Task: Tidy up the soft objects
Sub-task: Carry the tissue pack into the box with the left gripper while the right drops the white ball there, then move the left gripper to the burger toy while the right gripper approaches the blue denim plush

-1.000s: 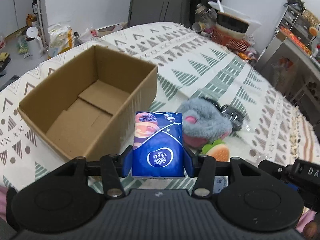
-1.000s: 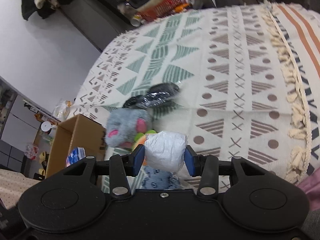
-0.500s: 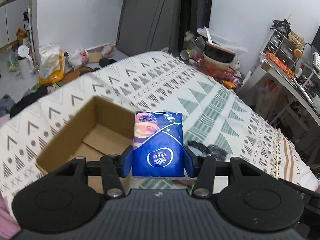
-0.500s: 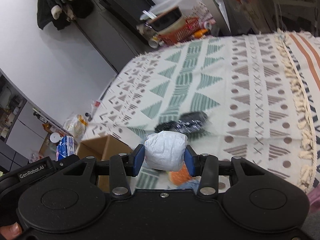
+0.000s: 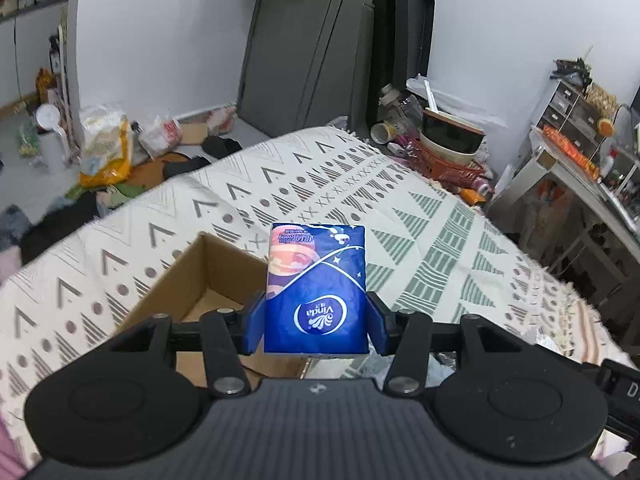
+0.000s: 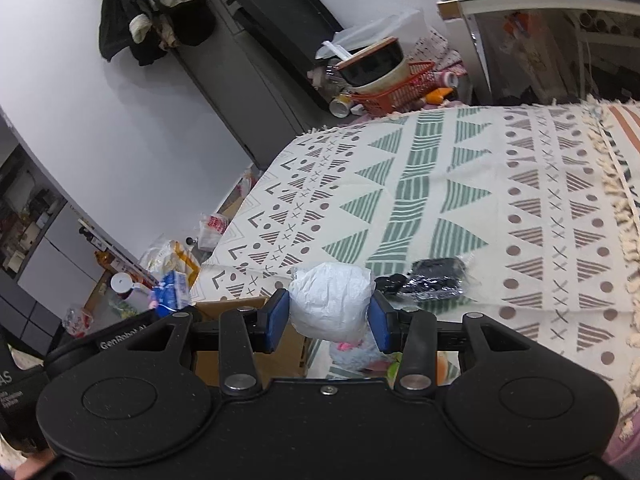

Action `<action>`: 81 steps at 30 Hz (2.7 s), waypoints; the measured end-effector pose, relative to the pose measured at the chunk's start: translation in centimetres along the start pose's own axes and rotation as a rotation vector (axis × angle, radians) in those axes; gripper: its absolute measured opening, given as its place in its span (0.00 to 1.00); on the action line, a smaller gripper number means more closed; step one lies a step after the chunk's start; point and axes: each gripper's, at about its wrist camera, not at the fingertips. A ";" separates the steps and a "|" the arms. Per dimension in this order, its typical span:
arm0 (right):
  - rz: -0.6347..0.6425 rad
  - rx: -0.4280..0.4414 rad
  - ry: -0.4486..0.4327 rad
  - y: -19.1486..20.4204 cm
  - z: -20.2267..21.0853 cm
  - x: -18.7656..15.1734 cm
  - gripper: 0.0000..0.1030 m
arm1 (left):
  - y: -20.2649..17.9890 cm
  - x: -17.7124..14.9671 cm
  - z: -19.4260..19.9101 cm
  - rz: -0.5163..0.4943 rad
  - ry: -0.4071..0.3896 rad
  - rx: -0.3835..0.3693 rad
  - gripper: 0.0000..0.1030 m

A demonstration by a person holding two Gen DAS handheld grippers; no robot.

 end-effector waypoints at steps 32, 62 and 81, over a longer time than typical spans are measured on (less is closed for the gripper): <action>0.022 0.144 0.148 7.5 -12.7 -1.9 0.42 | 9.6 0.4 -9.6 0.260 0.148 0.121 0.61; 0.035 0.001 0.053 -3.2 -0.9 0.1 0.91 | 4.9 -1.1 -5.2 0.169 0.126 0.137 0.70; -0.016 -0.087 0.068 -9.8 4.4 -1.6 0.93 | -1.8 -3.8 -2.5 -0.034 0.083 0.044 0.79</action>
Point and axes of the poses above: each gripper's, at about its wrist camera, not at the fingertips, and z roughly against the way its jaws point, y to its left, x to its top, and after that the axes turned 2 degrees about z, right-handed
